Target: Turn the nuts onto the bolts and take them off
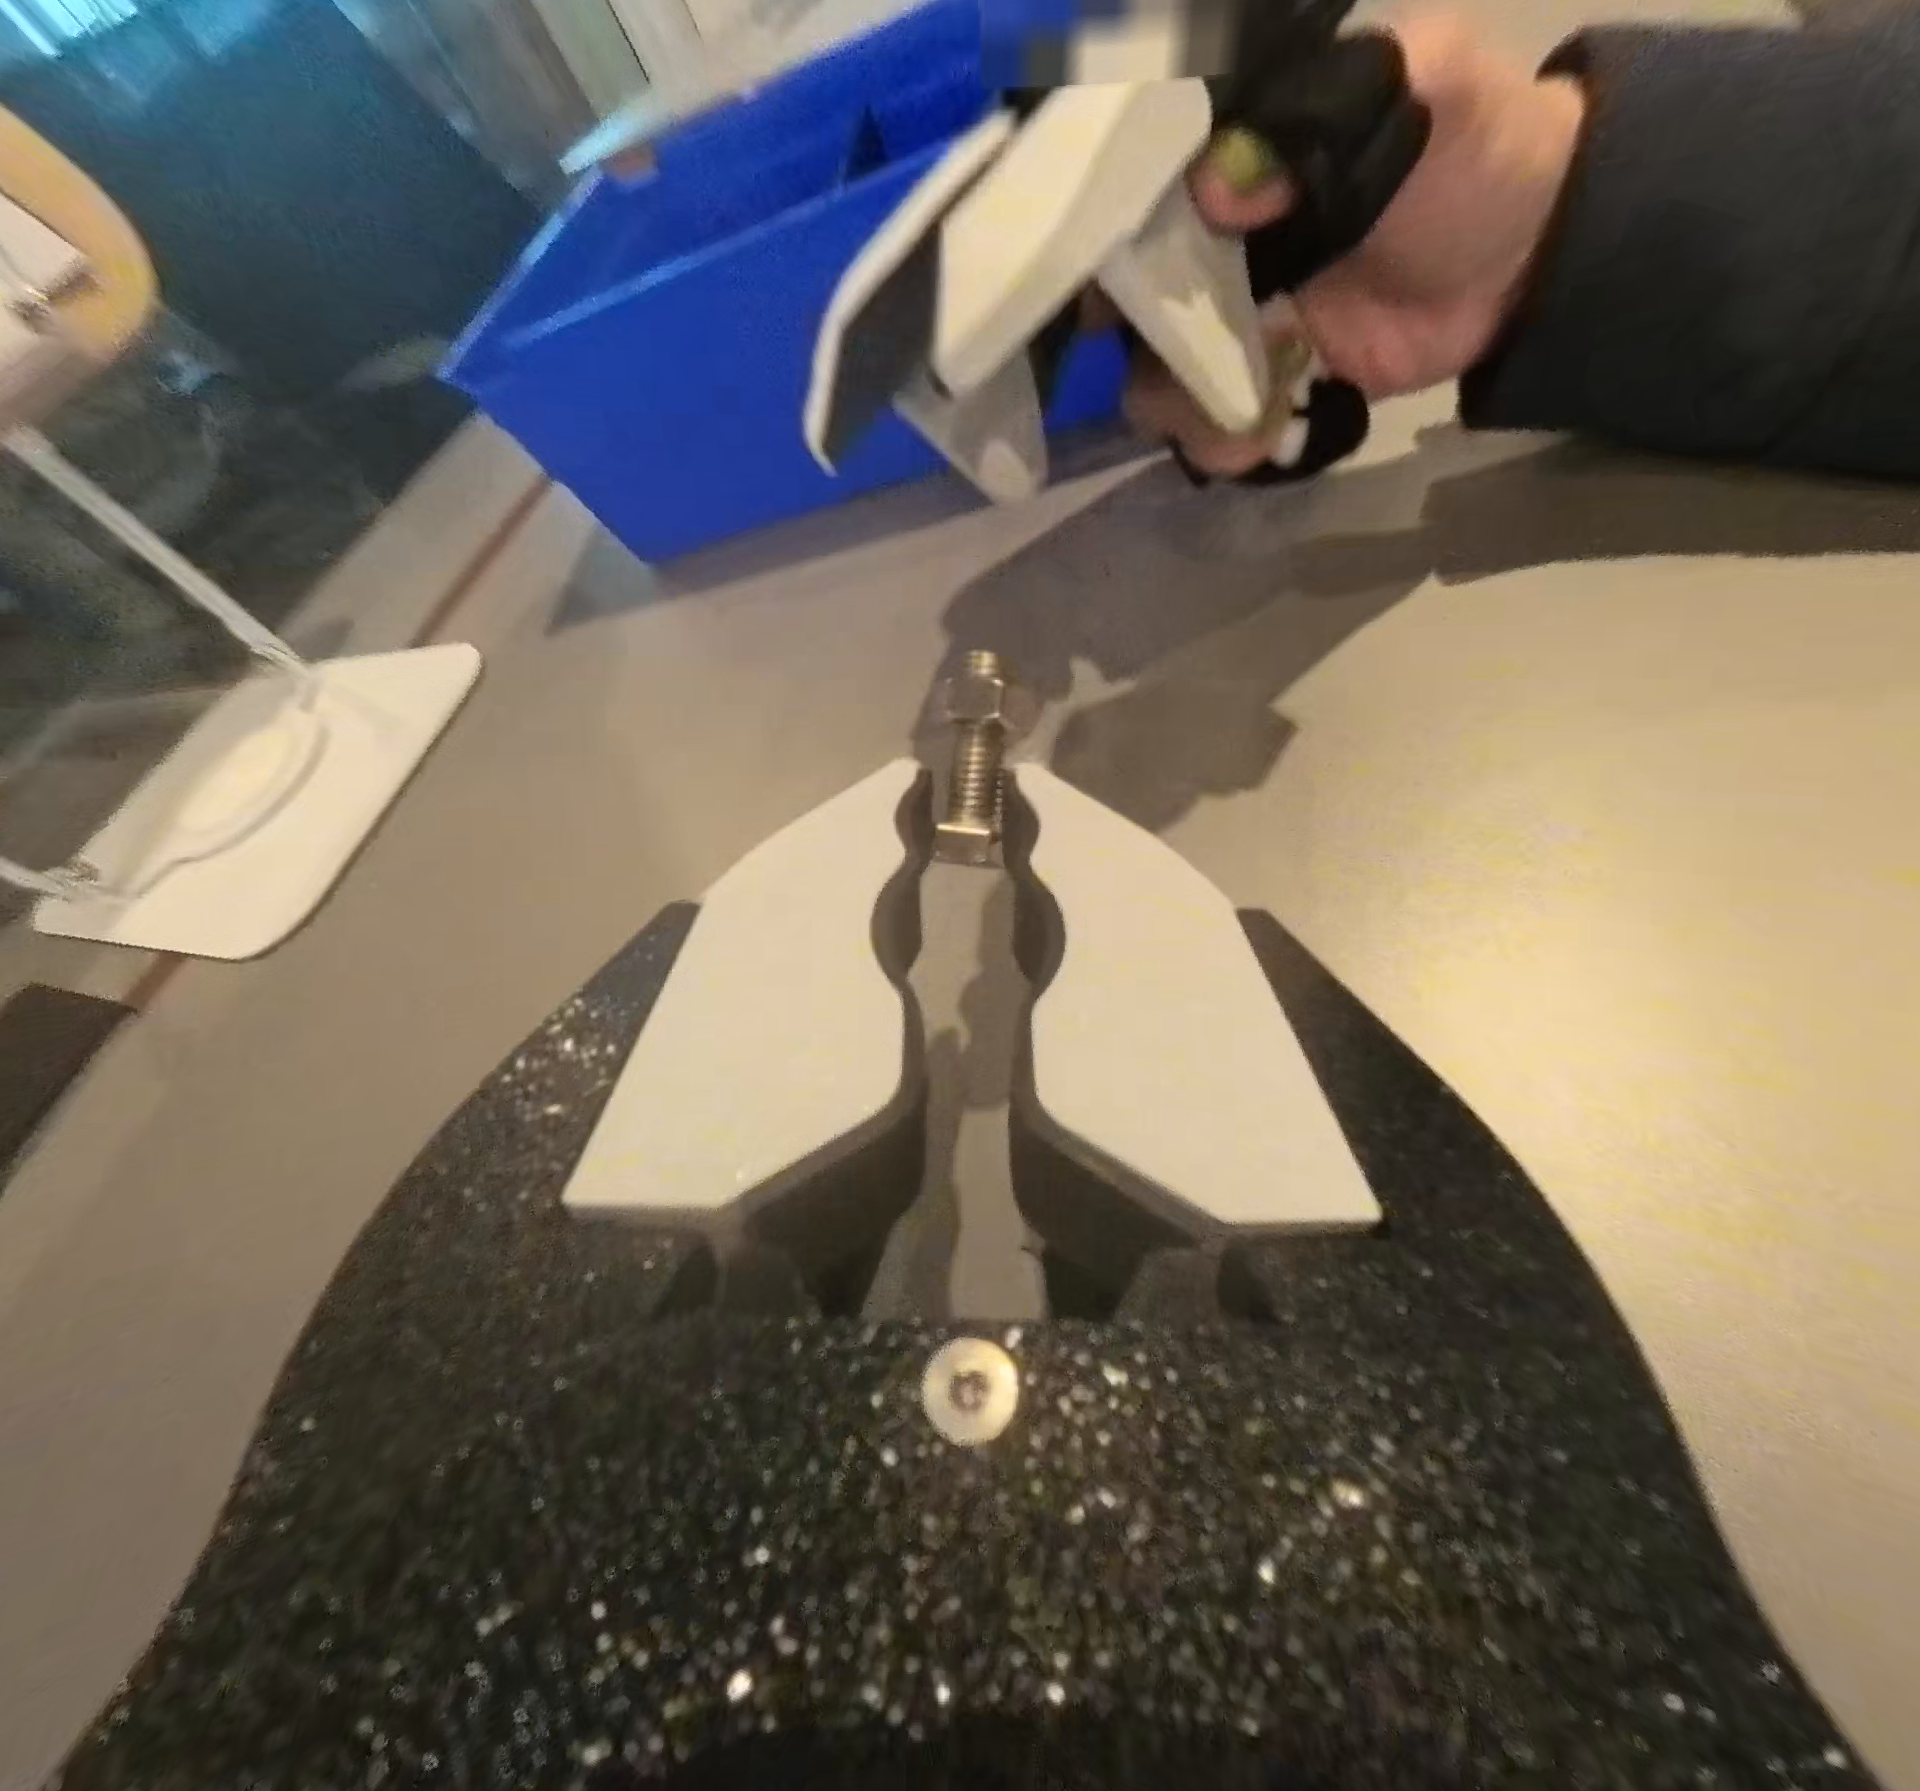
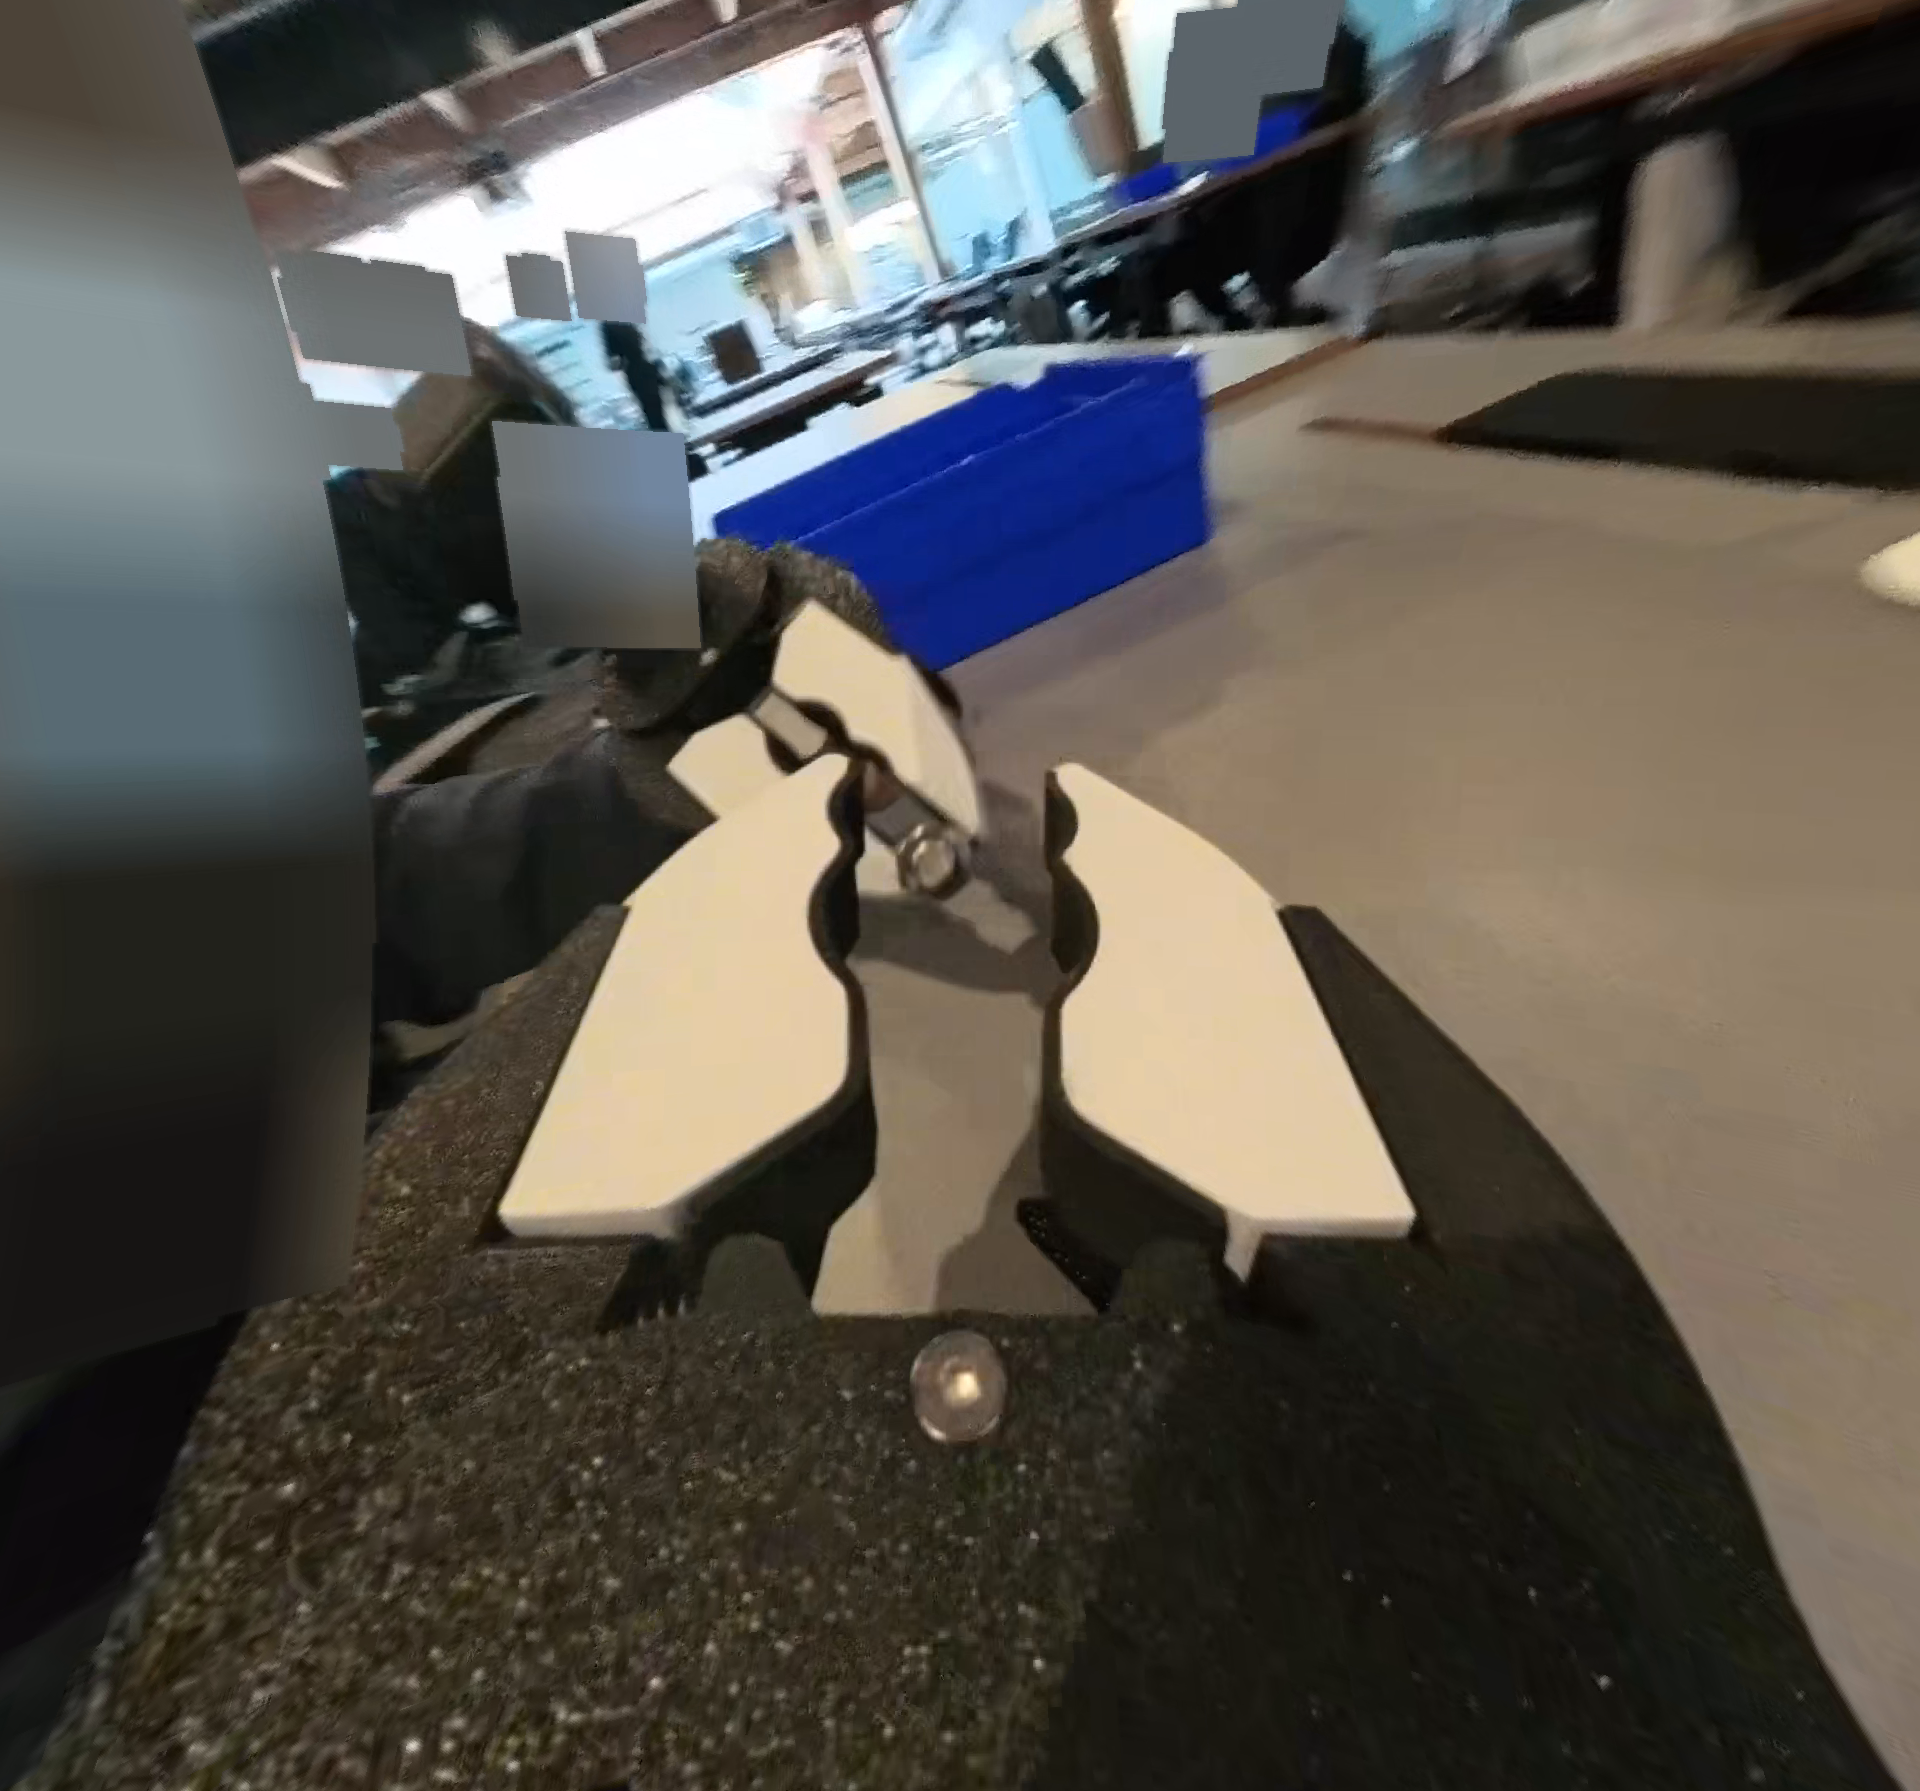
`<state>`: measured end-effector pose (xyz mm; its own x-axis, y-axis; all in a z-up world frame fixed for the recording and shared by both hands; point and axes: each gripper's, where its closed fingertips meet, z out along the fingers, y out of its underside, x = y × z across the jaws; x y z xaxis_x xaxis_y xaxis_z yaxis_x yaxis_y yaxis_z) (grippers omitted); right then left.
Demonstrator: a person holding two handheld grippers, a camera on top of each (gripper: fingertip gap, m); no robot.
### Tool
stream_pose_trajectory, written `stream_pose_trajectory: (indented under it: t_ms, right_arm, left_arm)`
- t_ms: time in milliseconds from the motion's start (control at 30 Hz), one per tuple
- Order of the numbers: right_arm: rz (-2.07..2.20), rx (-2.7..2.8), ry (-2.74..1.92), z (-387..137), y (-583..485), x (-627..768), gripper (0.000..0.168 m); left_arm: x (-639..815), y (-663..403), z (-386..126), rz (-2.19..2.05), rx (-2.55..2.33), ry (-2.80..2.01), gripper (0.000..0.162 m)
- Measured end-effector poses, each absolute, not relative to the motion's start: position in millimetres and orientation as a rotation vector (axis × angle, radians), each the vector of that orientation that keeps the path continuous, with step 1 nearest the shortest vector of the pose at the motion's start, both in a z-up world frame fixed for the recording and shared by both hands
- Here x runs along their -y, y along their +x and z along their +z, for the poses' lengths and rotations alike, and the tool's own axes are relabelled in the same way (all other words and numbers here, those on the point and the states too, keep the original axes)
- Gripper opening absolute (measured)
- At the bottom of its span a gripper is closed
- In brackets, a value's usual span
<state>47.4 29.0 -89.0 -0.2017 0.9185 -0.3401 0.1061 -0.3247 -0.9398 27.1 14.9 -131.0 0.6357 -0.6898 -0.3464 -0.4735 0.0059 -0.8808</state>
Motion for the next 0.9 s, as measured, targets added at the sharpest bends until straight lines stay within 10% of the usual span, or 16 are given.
stream_pose_trajectory:
  t_ms: [733,900]
  right_arm:
    - [1.300,1.456,-1.441,-121,12,-3,0.018]
    - [1.227,1.470,-1.419,-123,6,-1,0.018]
  left_arm:
    - [-12,21,-128,-0.141,-0.927,-1.579,0.012]
    - [-17,17,-143,-0.077,-0.940,-1.684,0.037]
